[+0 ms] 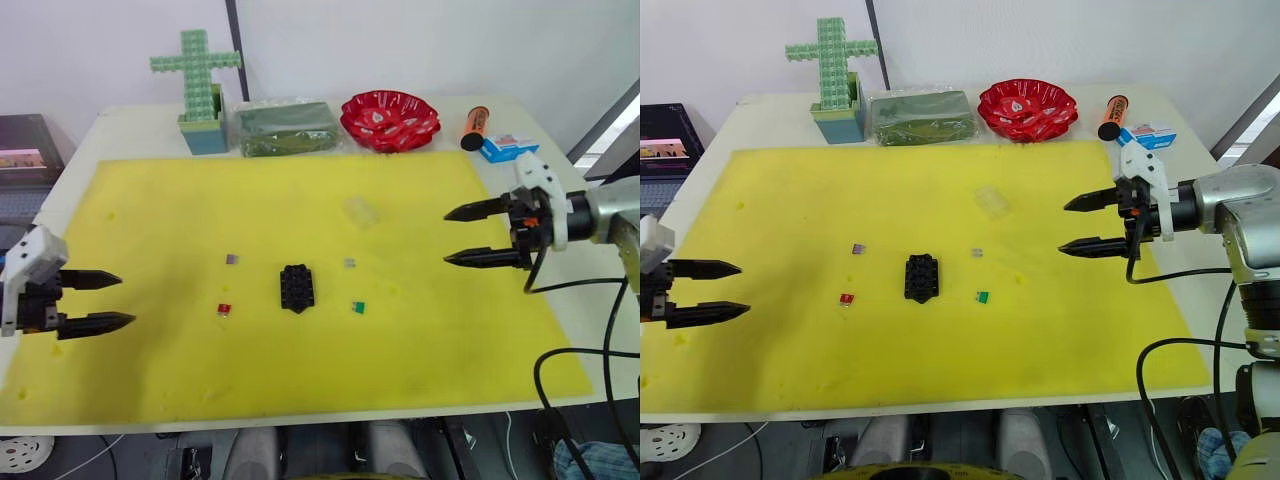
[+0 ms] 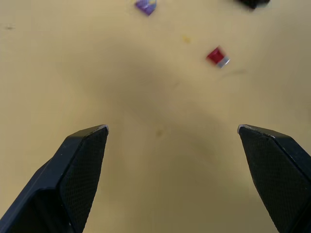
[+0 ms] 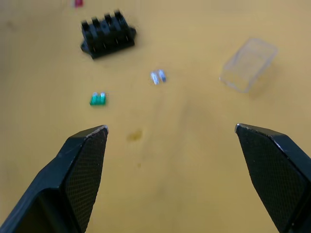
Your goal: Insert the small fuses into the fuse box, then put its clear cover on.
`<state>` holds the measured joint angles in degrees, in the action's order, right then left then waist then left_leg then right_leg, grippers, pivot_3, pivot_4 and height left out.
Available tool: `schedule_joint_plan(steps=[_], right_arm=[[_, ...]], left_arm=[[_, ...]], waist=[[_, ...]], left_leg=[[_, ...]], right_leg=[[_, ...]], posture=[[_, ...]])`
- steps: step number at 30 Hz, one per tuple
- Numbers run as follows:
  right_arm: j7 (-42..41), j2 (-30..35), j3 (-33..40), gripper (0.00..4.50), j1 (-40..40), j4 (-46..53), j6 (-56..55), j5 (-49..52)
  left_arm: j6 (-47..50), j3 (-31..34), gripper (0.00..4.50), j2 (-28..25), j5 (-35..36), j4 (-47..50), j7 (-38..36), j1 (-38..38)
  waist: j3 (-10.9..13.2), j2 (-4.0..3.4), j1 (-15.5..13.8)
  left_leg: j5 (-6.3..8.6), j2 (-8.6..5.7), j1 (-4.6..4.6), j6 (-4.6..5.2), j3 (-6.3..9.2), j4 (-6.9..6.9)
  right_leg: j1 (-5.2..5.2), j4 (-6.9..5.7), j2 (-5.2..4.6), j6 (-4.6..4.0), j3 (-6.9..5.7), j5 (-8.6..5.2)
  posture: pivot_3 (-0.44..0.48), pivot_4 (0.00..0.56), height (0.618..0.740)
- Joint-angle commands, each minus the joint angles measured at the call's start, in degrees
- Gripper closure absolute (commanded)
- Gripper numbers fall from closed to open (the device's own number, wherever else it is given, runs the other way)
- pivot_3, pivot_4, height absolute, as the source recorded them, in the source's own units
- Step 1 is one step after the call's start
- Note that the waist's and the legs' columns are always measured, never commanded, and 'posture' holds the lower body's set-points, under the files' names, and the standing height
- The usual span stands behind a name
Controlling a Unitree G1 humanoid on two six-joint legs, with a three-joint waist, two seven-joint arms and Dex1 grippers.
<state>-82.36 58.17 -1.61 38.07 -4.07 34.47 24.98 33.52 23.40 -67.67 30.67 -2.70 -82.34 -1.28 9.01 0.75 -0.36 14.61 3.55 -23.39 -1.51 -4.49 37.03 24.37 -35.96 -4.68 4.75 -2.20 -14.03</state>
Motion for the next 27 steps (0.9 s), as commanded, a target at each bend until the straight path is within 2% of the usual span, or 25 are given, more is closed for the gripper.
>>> schedule_joint_plan(steps=[1,7,10,12,18,20,24,27], right_arm=[[3.38,-1.19,1.29,0.04,0.01,9.77,5.88,3.87],[8.32,-5.94,-0.40,0.04,1.28,19.90,12.60,8.55],[10.24,-8.27,-2.28,0.00,1.92,22.86,13.46,9.02],[11.83,-10.58,-3.17,0.00,2.91,23.61,13.93,9.52],[14.48,-13.10,-4.49,0.00,3.51,25.11,15.07,9.98],[14.73,-13.05,-4.52,0.00,3.12,25.66,14.97,10.17],[15.24,-12.75,-4.37,0.00,2.32,26.16,14.45,9.99],[15.65,-12.58,-4.31,0.00,1.68,26.77,14.31,10.10]], left_arm=[[9.37,-0.14,0.00,1.18,5.91,4.49,1.91,1.16],[27.61,-0.55,0.00,2.93,15.37,4.87,5.83,4.44],[35.45,-1.17,0.63,4.58,19.43,3.83,7.84,6.06],[40.50,-3.42,1.31,6.48,19.62,1.43,11.93,9.58],[52.62,-4.99,1.31,12.39,20.99,-9.06,18.43,21.15],[54.91,-8.13,1.31,11.81,20.32,-9.73,18.77,21.96],[56.10,-10.10,1.31,12.71,20.72,-11.23,18.41,22.53],[56.89,-13.46,1.31,12.47,20.89,-9.25,18.15,22.74]], waist=[[0.00,0.00,0.00],[-0.05,0.10,-0.06],[-0.06,0.11,-0.15],[-0.07,0.13,-0.31],[-0.30,0.63,-0.38],[-0.35,0.70,-0.22],[-0.35,0.71,-0.02],[-0.35,0.71,-0.06]], left_leg=[[0.00,0.00,0.00,0.00,0.00,0.00],[0.00,-0.01,0.00,0.00,0.04,0.02],[0.00,-0.01,0.01,0.01,0.07,0.03],[0.00,-0.02,0.01,0.01,0.07,0.04],[-0.01,-0.07,-0.01,0.01,0.16,0.12],[0.00,-0.08,0.00,0.01,0.16,0.11],[0.00,-0.05,0.01,0.02,0.16,0.06],[0.00,-0.05,0.01,0.02,0.16,0.07]], right_leg=[[0.01,-0.01,0.00,0.00,0.00,0.00],[0.01,-0.05,0.01,0.01,0.02,0.01],[0.00,-0.07,0.02,0.01,0.02,0.01],[0.00,-0.07,0.02,0.01,0.03,0.01],[-0.06,-0.15,0.06,0.03,0.03,0.02],[-0.06,-0.13,0.06,0.03,0.04,0.02],[-0.03,-0.14,0.08,0.02,0.04,0.01],[-0.03,-0.14,0.08,0.02,0.05,0.01]], posture=[[0.000,0.150,0.740],[0.000,0.150,0.740],[0.000,0.150,0.740],[0.000,0.150,0.740],[0.000,0.150,0.740],[0.000,0.150,0.740],[0.000,0.150,0.740],[0.000,0.150,0.740]])
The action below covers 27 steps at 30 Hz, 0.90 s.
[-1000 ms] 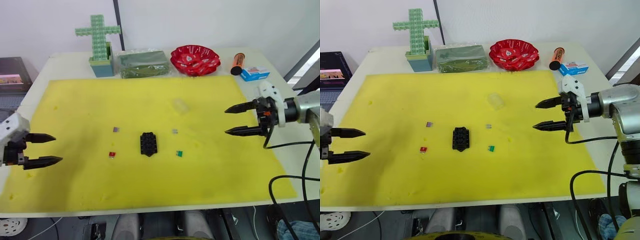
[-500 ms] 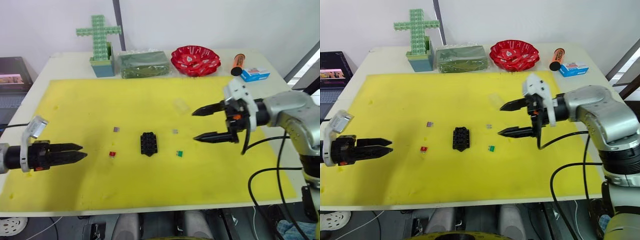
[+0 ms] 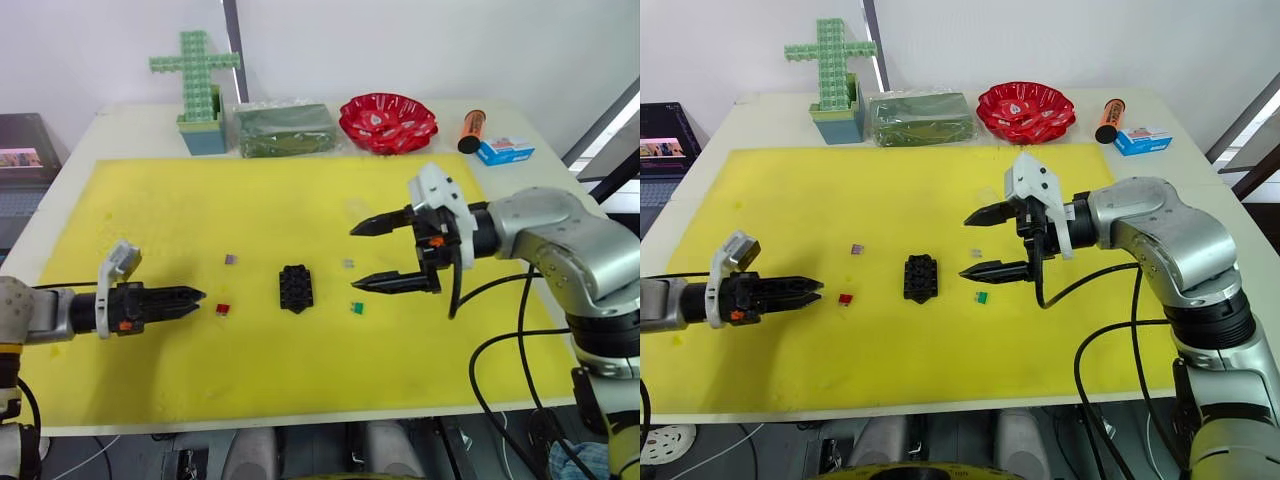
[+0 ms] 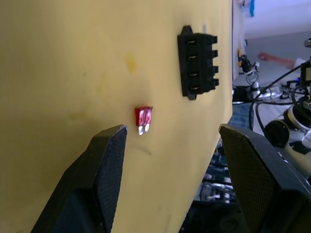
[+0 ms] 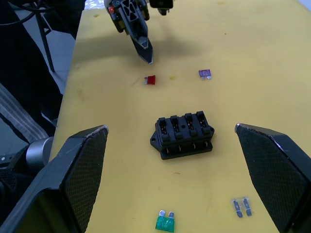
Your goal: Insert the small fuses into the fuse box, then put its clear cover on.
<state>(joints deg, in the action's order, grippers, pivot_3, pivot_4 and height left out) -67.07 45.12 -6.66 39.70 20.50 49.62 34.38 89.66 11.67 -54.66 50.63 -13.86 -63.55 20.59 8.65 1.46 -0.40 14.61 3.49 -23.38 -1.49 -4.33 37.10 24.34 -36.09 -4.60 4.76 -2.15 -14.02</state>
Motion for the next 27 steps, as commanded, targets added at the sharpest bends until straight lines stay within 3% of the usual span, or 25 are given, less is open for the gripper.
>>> schedule_joint_plan(steps=[1,22,26,27], right_arm=[[0.42,0.60,0.81,0.00,-0.24,2.42,-0.92,0.74],[1.50,1.44,1.43,0.00,-0.72,3.37,-0.75,1.73],[1.41,1.61,1.27,0.00,-0.59,3.29,-0.85,1.65],[1.39,1.63,1.23,0.00,-0.56,3.27,-0.89,1.61]], left_arm=[[0.78,-2.51,1.31,-0.52,0.93,2.24,-0.65,1.24],[-3.34,-5.95,1.31,3.33,-1.26,1.02,0.93,4.41],[-4.33,-6.11,2.20,3.59,-1.60,1.56,1.04,3.16],[-4.57,-6.18,2.20,3.54,-1.67,1.64,1.06,2.90]], waist=[[0.00,0.00,-0.13],[-0.05,0.08,-0.34],[-0.05,0.08,-0.29],[-0.05,0.08,-0.27]], left_leg=[[0.00,0.00,0.00,0.00,0.00,0.01],[0.00,-0.02,0.00,0.00,0.00,0.03],[0.00,-0.02,0.00,0.00,0.00,0.03],[0.00,-0.02,0.00,0.00,0.00,0.03]], right_leg=[[0.00,0.00,0.00,0.00,0.01,0.00],[-0.01,0.00,-0.02,-0.01,0.04,0.00],[-0.01,0.00,-0.02,-0.01,0.04,0.00],[-0.01,0.00,-0.02,-0.01,0.04,0.00]], posture=[[0.000,0.150,0.740],[0.000,0.150,0.740],[0.000,0.150,0.740],[0.000,0.150,0.740]])
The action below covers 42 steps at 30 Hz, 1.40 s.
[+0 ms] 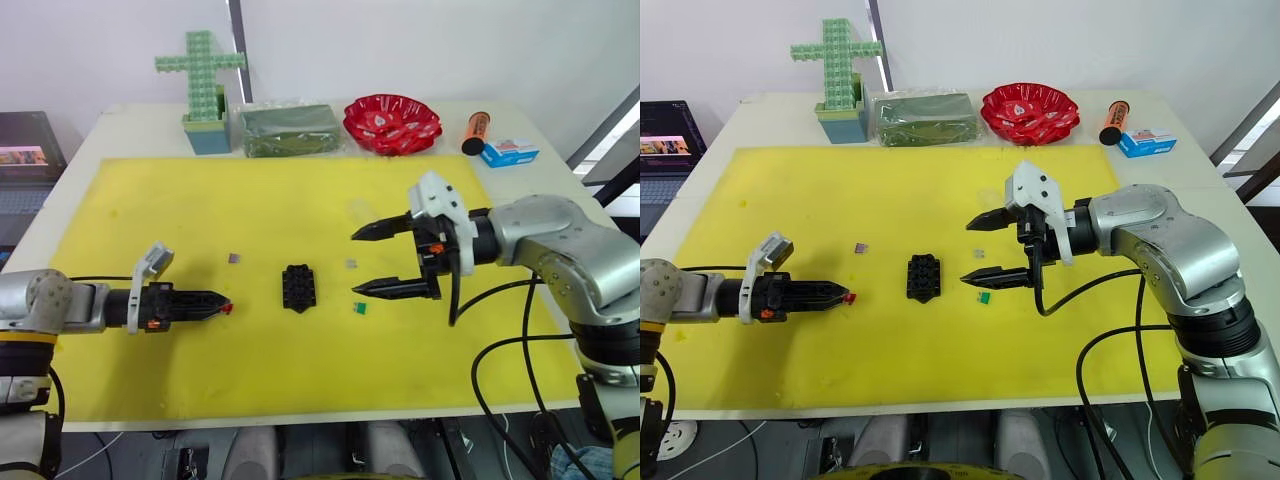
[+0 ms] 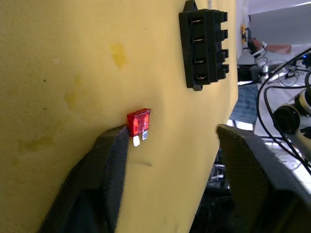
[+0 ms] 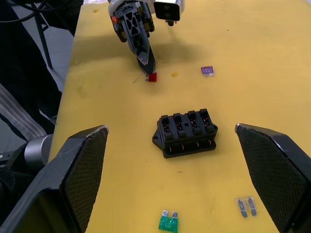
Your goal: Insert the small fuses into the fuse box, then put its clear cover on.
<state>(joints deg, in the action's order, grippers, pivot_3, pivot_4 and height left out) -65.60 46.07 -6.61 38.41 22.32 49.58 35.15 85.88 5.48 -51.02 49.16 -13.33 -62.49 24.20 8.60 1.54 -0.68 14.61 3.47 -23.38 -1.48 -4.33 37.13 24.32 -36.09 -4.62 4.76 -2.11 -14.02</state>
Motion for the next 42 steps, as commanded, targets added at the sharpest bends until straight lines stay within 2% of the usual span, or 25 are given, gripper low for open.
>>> schedule_joint_plan(steps=[1,8,11,14,36,40,42], right_arm=[[-0.10,0.70,1.15,0.00,0.75,1.47,-0.85,0.80],[-0.18,0.84,1.07,0.00,0.98,1.42,-0.74,0.73],[-0.26,0.88,0.99,0.00,1.08,1.36,-0.68,0.73],[-0.43,0.89,0.87,0.00,1.25,1.29,-0.63,0.76],[-1.14,1.17,0.83,0.00,1.59,1.44,-0.54,0.67],[-1.19,1.12,0.71,0.00,1.53,1.43,-0.54,0.59],[-1.20,1.15,0.70,0.00,1.48,1.44,-0.53,0.57]], left_arm=[[-1.13,0.00,2.20,-0.23,-0.19,1.29,-0.07,-1.08],[-2.56,0.81,2.20,-1.12,0.14,2.93,-0.25,-3.79],[-3.84,1.06,2.82,-0.80,-0.52,2.90,0.32,-4.62],[-4.75,1.19,3.78,0.01,-0.82,2.57,1.17,-4.65],[-9.79,2.12,3.78,4.91,-3.16,2.05,4.48,-4.73],[-10.95,1.50,4.46,4.98,-3.76,2.71,4.06,-5.38],[-11.33,1.46,4.46,4.80,-3.75,3.20,3.85,-5.75]], waist=[[0.00,0.00,0.04],[0.00,0.00,0.08],[0.00,0.00,0.10],[0.00,0.00,0.06],[-0.02,-0.04,-0.45],[-0.03,-0.04,-0.47],[-0.03,-0.05,-0.44]], left_leg=[[0.00,0.00,0.00,0.00,0.00,0.00],[0.00,0.00,0.01,0.00,0.00,-0.01],[0.00,0.01,0.01,0.00,0.00,-0.02],[0.01,0.01,0.01,0.01,0.00,-0.02],[0.00,-0.05,0.02,0.01,0.05,0.04],[0.00,-0.05,0.03,0.01,0.06,0.05],[0.00,-0.05,0.04,0.01,0.07,0.05]], right_leg=[[0.00,0.00,0.00,0.00,0.00,0.00],[0.00,0.00,0.00,-0.01,0.00,0.00],[0.00,0.01,0.00,-0.01,0.00,-0.01],[0.00,0.01,0.00,-0.02,0.00,-0.01],[-0.08,0.00,-0.05,-0.05,-0.01,-0.02],[-0.10,0.00,-0.06,-0.14,-0.01,-0.07],[-0.10,-0.01,-0.06,-0.14,-0.01,-0.07]], posture=[[0.000,0.150,0.740],[0.000,0.150,0.740],[0.000,0.150,0.740],[0.000,0.150,0.740],[0.000,0.150,0.740],[0.000,0.150,0.740],[0.000,0.150,0.740]])
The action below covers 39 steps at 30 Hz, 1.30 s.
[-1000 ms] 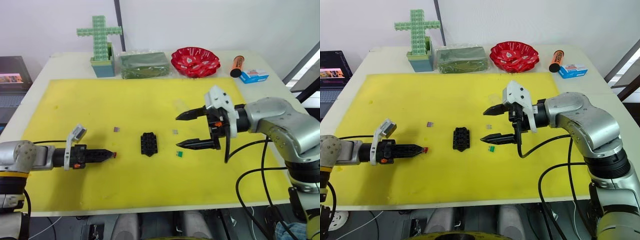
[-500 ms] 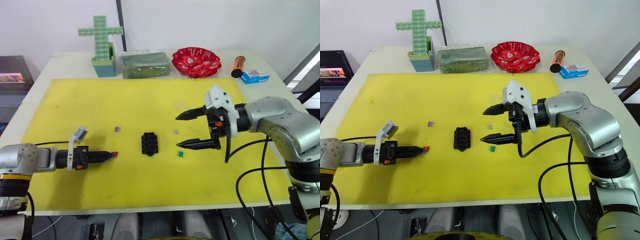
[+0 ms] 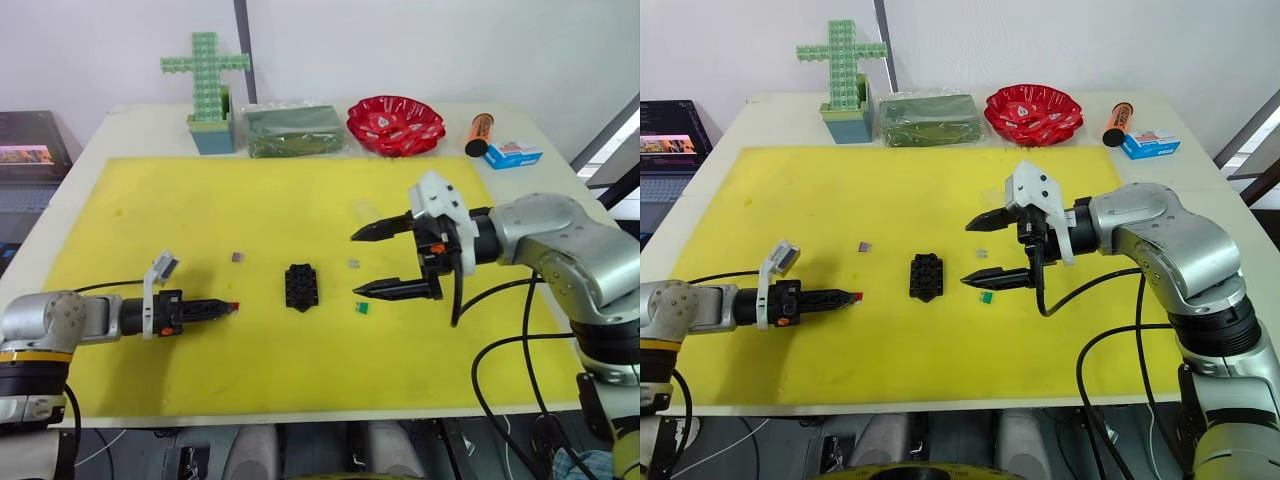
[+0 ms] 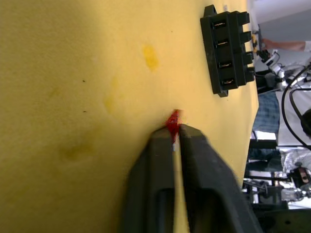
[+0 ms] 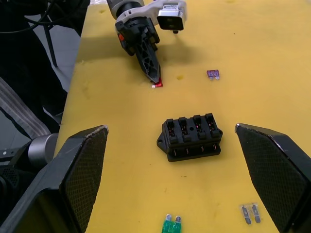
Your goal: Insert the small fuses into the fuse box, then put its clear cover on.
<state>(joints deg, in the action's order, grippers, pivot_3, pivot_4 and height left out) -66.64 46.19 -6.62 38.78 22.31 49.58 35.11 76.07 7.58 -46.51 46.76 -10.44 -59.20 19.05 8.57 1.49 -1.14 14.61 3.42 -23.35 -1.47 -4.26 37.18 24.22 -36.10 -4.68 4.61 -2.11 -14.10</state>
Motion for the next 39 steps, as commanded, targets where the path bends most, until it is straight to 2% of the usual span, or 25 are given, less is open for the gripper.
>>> schedule_joint_plan(steps=[1,7,10,12,16,20,24,27,31,39], right_arm=[[-0.15,1.06,0.73,0.00,1.04,1.49,-0.51,0.61],[0.70,0.84,1.89,0.00,0.83,0.99,1.40,1.93],[3.13,-0.52,4.68,0.00,2.10,-0.16,6.07,5.82],[4.64,-1.09,5.77,0.00,2.85,-0.73,8.22,7.60],[9.39,-3.77,8.46,0.00,11.72,-5.13,19.88,14.80],[11.55,-4.43,8.32,0.00,18.09,-9.11,31.20,19.30],[13.95,-6.53,9.10,0.00,22.67,-11.33,36.73,21.79],[15.30,-7.47,9.50,0.61,23.95,-11.52,38.74,22.76],[16.27,-8.22,9.63,1.94,24.80,-11.71,40.33,23.90],[18.62,-10.93,10.73,1.94,26.27,-13.11,41.84,24.98]], left_arm=[[-2.01,-0.72,4.46,-0.03,-1.31,0.91,0.16,-1.00],[-10.08,3.09,4.46,-0.64,-0.20,8.06,-2.24,-1.70],[-18.10,6.92,4.46,1.45,1.49,15.04,-2.92,0.23],[-20.04,7.51,4.46,1.86,1.92,17.53,-2.95,1.12],[-20.05,6.75,4.46,3.45,7.84,26.49,-2.77,9.16],[-20.30,5.13,4.46,4.33,9.21,29.38,-1.56,11.55],[-20.87,3.43,4.46,5.34,10.60,30.78,-1.22,14.14],[-21.47,2.86,4.50,5.43,10.43,30.78,-1.24,14.77],[-21.81,2.33,4.50,5.33,10.64,30.85,-1.16,15.17],[-22.14,1.96,4.50,6.08,11.31,31.45,-0.13,15.11]], waist=[[0.00,0.00,0.03],[0.01,0.01,0.09],[0.03,0.05,0.24],[0.03,0.05,0.42],[0.06,0.02,0.58],[0.04,0.02,0.70],[0.05,0.02,0.63],[0.05,0.02,0.50],[0.05,0.02,0.55],[0.05,0.02,0.57]], left_leg=[[0.00,0.00,0.00,0.00,0.00,0.00],[0.00,0.01,-0.01,0.00,0.00,0.00],[0.00,0.02,-0.04,0.00,0.02,0.00],[0.00,0.02,-0.06,0.00,0.01,-0.01],[0.00,0.03,-0.05,0.00,-0.01,-0.04],[0.04,0.03,-0.02,0.06,-0.04,-0.10],[0.04,0.03,-0.04,0.07,-0.04,-0.07],[0.04,0.02,-0.04,0.07,-0.03,-0.06],[0.04,0.01,-0.06,0.07,-0.04,-0.06],[0.04,0.02,-0.06,0.07,-0.03,-0.07]], right_leg=[[0.00,0.00,0.00,0.00,0.00,0.00],[0.01,0.01,-0.01,-0.02,0.00,-0.01],[0.02,0.04,-0.02,-0.04,-0.01,-0.01],[0.02,0.07,-0.03,-0.04,-0.01,-0.01],[0.04,0.06,0.02,0.03,0.00,0.03],[0.04,0.08,0.03,0.12,0.04,0.08],[0.06,0.08,0.06,0.12,0.04,0.09],[0.06,0.08,0.06,0.13,0.04,0.09],[0.06,0.09,0.05,0.14,0.05,0.09],[0.06,0.08,0.07,0.14,0.05,0.10]], posture=[[0.000,0.150,0.740],[0.000,0.150,0.740],[0.000,0.150,0.740],[0.000,0.150,0.740],[0.000,0.150,0.740],[0.000,0.150,0.740],[0.000,0.150,0.740],[0.000,0.150,0.740],[0.000,0.150,0.740],[0.000,0.150,0.740]])
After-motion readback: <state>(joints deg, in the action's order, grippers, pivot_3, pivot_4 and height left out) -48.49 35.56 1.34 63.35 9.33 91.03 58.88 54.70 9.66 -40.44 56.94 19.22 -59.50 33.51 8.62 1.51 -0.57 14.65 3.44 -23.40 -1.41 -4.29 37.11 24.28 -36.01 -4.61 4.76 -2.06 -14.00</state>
